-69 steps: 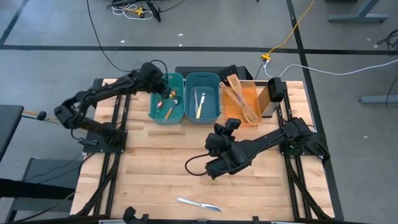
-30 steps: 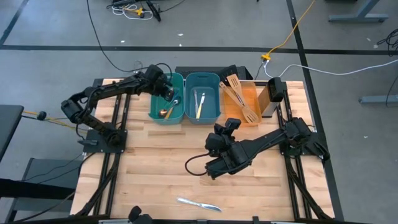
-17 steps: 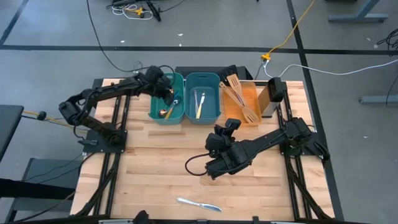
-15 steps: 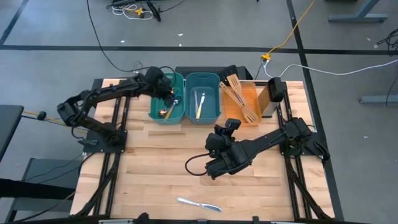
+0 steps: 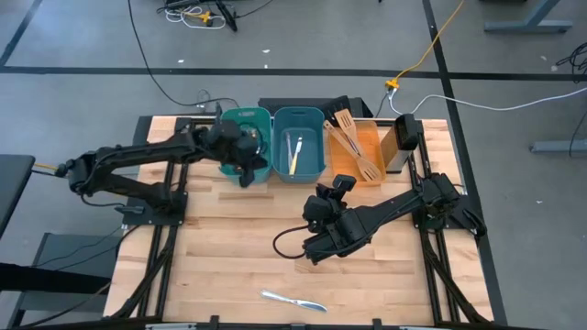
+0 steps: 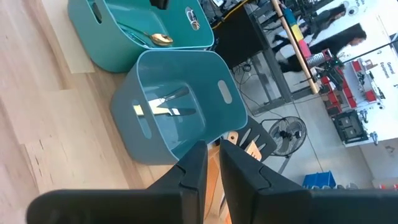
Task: Pick & Place Kitchen Items
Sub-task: Put the silver table knife into the blue bin
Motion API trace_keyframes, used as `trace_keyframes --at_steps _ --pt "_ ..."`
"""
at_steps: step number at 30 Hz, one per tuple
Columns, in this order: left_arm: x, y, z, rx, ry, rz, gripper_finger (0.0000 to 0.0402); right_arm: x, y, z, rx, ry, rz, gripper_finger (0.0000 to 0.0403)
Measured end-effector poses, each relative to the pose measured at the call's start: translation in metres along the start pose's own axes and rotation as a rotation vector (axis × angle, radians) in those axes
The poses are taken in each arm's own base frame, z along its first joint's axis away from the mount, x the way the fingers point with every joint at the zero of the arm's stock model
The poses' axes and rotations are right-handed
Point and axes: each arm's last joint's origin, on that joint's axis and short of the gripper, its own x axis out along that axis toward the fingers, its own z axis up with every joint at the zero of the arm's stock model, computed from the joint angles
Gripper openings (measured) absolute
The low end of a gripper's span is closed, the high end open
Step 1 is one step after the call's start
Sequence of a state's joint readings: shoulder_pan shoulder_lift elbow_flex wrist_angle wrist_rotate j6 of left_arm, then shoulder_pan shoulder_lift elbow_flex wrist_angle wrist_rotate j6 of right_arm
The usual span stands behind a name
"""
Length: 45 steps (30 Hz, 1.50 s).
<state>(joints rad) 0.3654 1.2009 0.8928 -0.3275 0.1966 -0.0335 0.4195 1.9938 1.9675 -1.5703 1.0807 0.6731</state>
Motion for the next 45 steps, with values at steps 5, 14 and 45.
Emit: trace_keyframes --at_steps 5,14,45 --pt "-0.002 -0.028 0.000 0.094 -0.007 -0.088 0.0057 0.000 0.000 0.000 -0.001 0.000 0.000 0.0052" --pt "-0.001 -0.078 -0.009 0.228 0.017 -0.206 0.0057 0.000 0.000 0.000 -0.001 0.000 -0.001 0.0052" --pt "-0.051 -0.217 -0.063 0.386 -0.132 -0.236 0.0057 0.000 0.000 0.000 -0.012 -0.002 -0.002 0.0052"
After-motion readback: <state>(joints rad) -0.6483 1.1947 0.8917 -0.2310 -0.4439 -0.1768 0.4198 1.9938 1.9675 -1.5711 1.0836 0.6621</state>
